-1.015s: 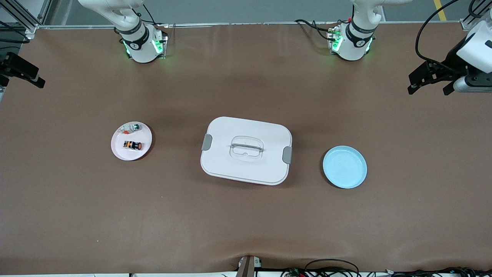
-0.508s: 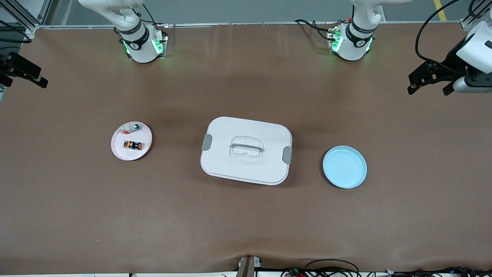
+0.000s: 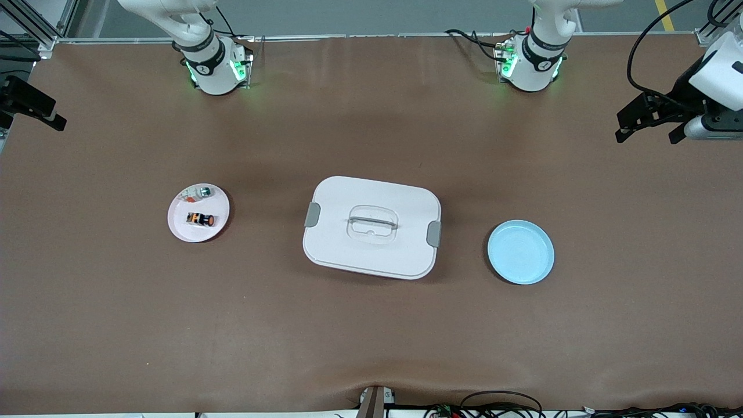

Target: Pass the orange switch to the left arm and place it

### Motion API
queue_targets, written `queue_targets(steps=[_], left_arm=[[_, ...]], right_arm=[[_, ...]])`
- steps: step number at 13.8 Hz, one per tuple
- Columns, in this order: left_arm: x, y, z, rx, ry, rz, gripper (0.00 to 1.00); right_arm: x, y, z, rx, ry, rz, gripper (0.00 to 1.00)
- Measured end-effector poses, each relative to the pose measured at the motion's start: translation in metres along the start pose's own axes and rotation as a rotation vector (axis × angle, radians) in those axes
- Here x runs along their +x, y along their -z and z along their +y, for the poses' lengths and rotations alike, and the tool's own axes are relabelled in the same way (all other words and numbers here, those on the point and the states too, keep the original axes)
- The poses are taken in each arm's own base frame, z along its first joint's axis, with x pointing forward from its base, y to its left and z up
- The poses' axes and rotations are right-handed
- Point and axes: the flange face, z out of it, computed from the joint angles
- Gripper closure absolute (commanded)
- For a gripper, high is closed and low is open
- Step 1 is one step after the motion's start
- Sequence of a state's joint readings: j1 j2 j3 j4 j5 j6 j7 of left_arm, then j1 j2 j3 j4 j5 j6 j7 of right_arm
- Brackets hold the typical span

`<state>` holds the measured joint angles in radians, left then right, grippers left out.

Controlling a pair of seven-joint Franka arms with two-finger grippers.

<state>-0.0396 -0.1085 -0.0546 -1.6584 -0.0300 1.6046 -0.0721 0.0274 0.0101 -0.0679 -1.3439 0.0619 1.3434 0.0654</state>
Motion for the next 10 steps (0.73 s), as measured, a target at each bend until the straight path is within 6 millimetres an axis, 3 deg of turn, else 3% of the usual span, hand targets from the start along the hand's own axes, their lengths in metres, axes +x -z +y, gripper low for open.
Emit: queue_targets(steps=[6,8,10], left_arm=[[0.000,0.000,0.000,0.000,0.000,0.000,0.00],[0.000,0.000,0.000,0.000,0.000,0.001,0.00],[0.000,0.000,0.000,0.000,0.000,0.001,0.00]], right_arm=[[0.008,-0.016,0.001,-0.003,-0.004,-0.031,0.00],[0.015,-0.036,0.002,-0.006,-0.009,-0.069,0.00],[0.023,-0.068,0.003,-0.008,-0.027,-0.099,0.00]])
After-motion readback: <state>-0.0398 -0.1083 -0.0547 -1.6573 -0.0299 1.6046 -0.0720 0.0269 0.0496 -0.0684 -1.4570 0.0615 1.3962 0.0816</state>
